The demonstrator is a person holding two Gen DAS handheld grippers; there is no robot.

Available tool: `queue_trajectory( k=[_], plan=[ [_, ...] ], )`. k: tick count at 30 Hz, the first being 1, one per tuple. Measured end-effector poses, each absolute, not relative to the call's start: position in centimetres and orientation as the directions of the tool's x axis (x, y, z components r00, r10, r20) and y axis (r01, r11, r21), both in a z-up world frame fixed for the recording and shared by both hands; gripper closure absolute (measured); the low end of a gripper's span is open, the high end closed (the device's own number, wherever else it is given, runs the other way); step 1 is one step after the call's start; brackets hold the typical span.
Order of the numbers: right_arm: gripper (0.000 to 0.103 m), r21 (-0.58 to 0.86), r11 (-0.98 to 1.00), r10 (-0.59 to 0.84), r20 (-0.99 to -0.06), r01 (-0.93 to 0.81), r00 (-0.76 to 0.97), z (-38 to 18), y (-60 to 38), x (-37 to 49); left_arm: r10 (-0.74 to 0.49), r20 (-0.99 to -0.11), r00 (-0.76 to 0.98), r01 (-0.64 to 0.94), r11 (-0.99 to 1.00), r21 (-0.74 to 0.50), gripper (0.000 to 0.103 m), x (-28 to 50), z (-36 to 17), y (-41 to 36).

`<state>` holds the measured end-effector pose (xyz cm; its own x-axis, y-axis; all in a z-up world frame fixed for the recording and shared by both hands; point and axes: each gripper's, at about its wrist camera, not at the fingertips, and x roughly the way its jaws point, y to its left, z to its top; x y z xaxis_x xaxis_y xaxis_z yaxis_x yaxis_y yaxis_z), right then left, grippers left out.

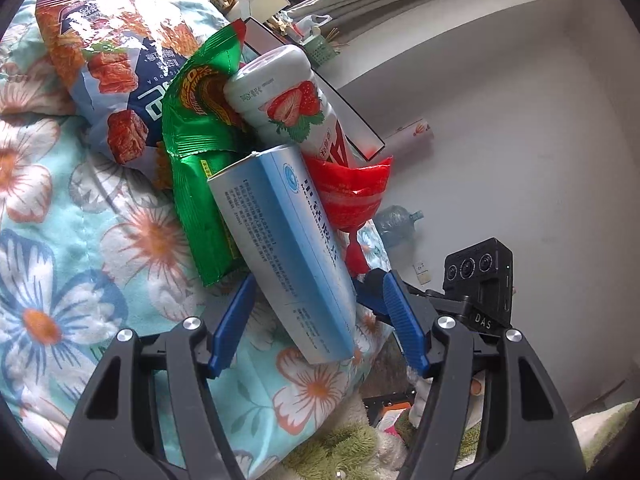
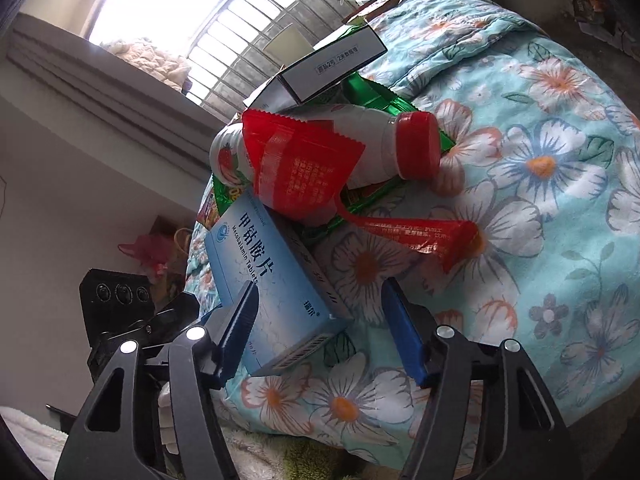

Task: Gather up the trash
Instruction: 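Grasp the blue medicine box with the left tool while the right tool grasps the red wrapper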

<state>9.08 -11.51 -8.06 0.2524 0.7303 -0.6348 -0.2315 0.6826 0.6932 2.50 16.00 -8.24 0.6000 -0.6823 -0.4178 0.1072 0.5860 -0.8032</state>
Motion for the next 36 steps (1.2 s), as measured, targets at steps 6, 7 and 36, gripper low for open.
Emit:
queue_trajectory(
  k=[6, 7, 36],
  plan=[
    [0.056, 0.751, 0.611, 0.791, -0.593, -0.251, 0.153, -8.9, -10.6, 8.3, -0.673, -0.388, 0.630, 0.125, 0.581, -0.804, 0.044, 2.4, -7.4, 16.5],
    [0.056, 0.759, 0.599, 0.799, -0.585, -0.255, 0.137, -8.9, -10.5, 8.1, -0.675, -0.383, 0.631, 0.125, 0.575, -0.808, 0.044, 2.3, -7.3, 16.7],
    [0.046, 0.690, 0.668, 0.742, -0.595, -0.278, 0.309, -4.9, -14.7, 6.5, -0.570, -0.487, 0.662, 0.166, 0.745, -0.646, 0.074, 1.4, -5.4, 17.8]
  ],
)
